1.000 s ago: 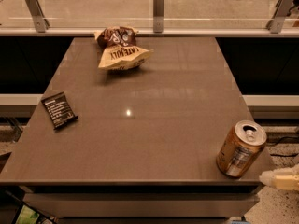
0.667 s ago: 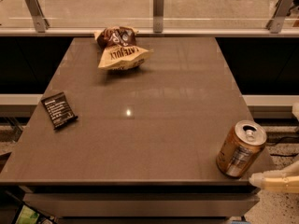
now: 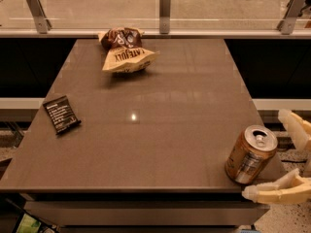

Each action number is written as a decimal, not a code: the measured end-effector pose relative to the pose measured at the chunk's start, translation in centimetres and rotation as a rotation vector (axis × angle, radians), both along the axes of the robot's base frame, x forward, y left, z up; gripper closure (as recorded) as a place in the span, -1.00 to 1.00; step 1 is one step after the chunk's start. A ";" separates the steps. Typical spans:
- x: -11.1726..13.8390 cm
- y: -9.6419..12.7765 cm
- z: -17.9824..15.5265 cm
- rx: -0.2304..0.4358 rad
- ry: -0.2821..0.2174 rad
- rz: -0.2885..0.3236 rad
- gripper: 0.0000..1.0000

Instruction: Move orange can near brown chip bag

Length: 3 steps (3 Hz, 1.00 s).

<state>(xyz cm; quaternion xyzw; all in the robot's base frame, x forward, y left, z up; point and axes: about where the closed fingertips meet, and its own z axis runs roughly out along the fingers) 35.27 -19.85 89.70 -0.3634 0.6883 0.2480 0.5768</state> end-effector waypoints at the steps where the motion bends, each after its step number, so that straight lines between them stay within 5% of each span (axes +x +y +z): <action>1: -0.2 1.3 -0.7 0.044 -0.001 0.041 -1.00; 2: -0.5 2.1 -1.3 0.080 0.002 0.068 -1.00; 3: -0.5 2.3 -1.1 0.076 0.000 0.072 -0.63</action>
Offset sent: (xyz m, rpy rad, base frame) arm -0.0084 0.0253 -0.0230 0.1322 0.0112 0.0920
